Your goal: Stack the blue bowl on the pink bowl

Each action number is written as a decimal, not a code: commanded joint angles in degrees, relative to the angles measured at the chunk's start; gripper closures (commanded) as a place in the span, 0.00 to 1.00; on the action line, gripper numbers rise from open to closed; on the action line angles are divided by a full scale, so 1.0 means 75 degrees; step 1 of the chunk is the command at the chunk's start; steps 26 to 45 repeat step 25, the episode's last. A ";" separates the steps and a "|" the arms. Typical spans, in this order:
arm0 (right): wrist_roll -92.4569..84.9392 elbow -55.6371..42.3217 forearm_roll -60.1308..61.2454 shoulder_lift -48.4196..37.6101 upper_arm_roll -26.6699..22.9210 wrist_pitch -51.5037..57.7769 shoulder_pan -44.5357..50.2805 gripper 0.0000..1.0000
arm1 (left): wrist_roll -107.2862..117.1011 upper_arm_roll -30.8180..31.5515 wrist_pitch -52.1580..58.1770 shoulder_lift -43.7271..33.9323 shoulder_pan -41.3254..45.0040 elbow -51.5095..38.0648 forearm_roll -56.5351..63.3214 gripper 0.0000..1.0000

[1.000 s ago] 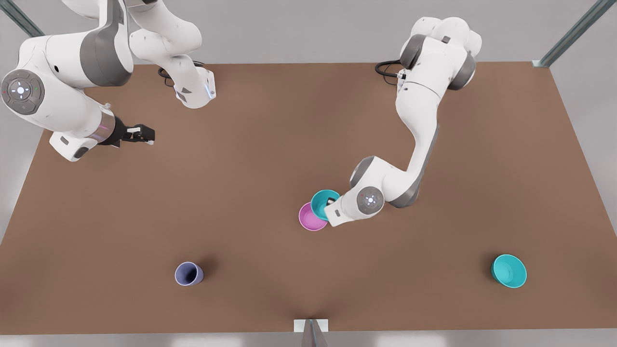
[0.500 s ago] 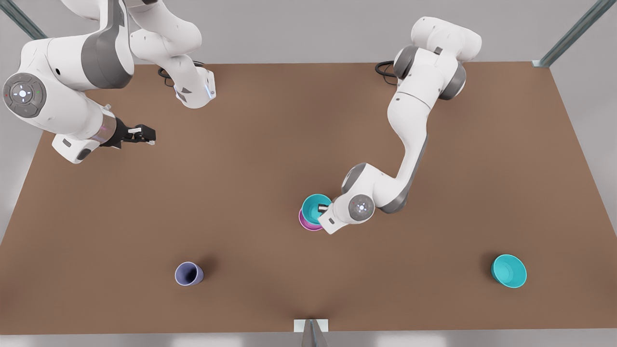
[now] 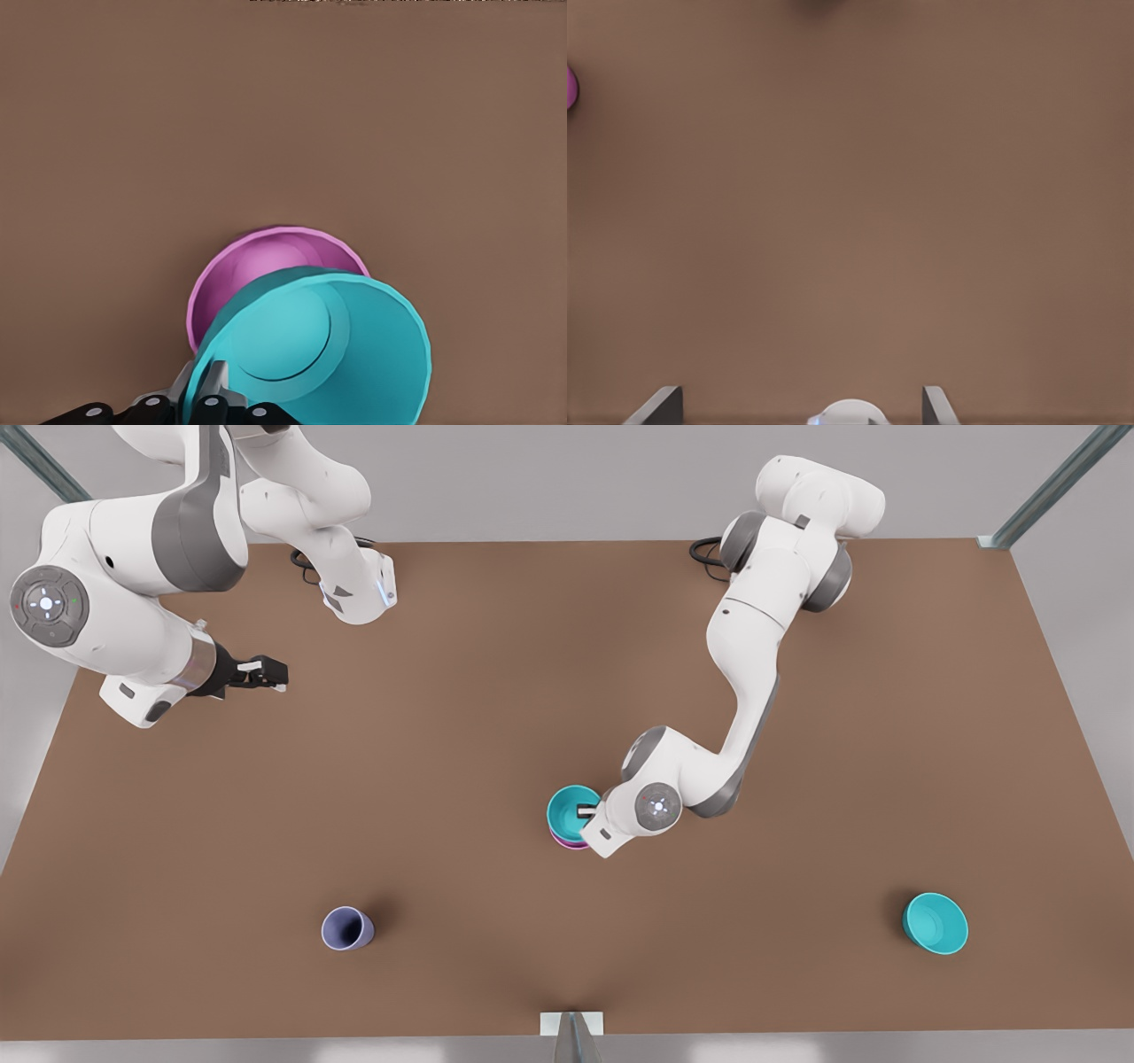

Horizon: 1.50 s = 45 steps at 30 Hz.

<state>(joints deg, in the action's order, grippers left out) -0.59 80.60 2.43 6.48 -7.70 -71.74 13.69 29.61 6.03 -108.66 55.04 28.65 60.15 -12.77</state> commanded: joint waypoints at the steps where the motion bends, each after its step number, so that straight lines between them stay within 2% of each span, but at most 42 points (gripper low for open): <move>1: -0.0026 0.0011 0.0005 -0.0008 -0.0005 0.0003 0.0003 0.00 | 0.0587 0.0005 -0.0277 0.0009 0.0001 0.0008 -0.0044 0.79; 6: -0.0026 0.0012 0.0005 -0.0008 -0.0017 -0.0009 0.0003 0.00 | 0.0564 -0.0007 -0.0277 0.0009 0.0001 0.0020 -0.0032 0.79; 7: -0.0026 0.0012 0.0005 -0.0008 -0.0017 -0.0009 0.0003 0.00 | 0.0447 -0.0007 -0.0266 -0.0002 -0.0011 0.0031 -0.0021 0.00; 10: -0.0026 0.0012 0.0005 -0.0008 -0.0017 -0.0032 0.0003 0.00 | 0.0248 -0.0018 0.0273 -0.0107 -0.0140 0.0102 0.0248 0.00; 11: -0.0026 0.0012 0.0005 -0.0008 -0.0005 -0.0032 0.0003 0.00 | -0.0080 -0.0018 0.0882 -0.0540 -0.0385 0.0358 0.0553 0.00; 12: -0.0026 0.0012 0.0005 -0.0008 -0.0017 -0.0032 0.0003 0.00 | -0.0350 -0.0018 0.1035 -0.1617 -0.0655 0.1388 0.0916 0.00; 13: -0.0026 0.0023 0.0005 -0.0008 -0.0017 -0.0032 0.0003 0.00 | -0.0432 -0.0018 0.2204 -0.2685 -0.1029 0.1836 0.1362 0.00; 14: -0.0026 0.0023 0.0005 -0.0008 -0.0017 -0.0032 0.0003 0.00 | -0.0620 -0.0042 0.3553 -0.3002 -0.1229 0.1357 0.1631 0.00; 16: -0.0026 0.0023 0.0005 -0.0032 -0.0017 -0.0032 0.0003 0.00 | -0.0737 -0.0065 0.4645 -0.3611 -0.1522 0.0875 0.2382 0.00; 19: -0.0038 0.0058 -0.0030 -0.0137 -0.0017 -0.0138 -0.0032 0.00 | -0.2987 -0.0054 0.4997 -0.4549 -0.2541 0.1027 0.2370 0.00; 20: -0.0038 0.0082 -0.0030 -0.0149 -0.0017 -0.0150 -0.0032 0.00 | -0.3046 -0.0054 0.4131 -0.5344 -0.2694 0.2103 0.2347 0.00; 21: -0.0038 0.0175 -0.0030 -0.0196 -0.0017 -0.0197 -0.0032 0.00 | -0.3046 -0.0077 0.3778 -0.5674 -0.2694 0.2621 0.2347 0.00; 25: -0.0038 0.0176 -0.0042 -0.0208 -0.0005 -0.0232 -0.0079 0.00 | -0.3034 -0.0089 0.4176 -0.5663 -0.2683 0.2504 0.2347 0.00; 45: -0.0038 0.0176 -0.0042 -0.0208 -0.0005 -0.0232 -0.0079 0.00 | -0.3034 -0.0089 0.4176 -0.5663 -0.2683 0.2504 0.2347 0.00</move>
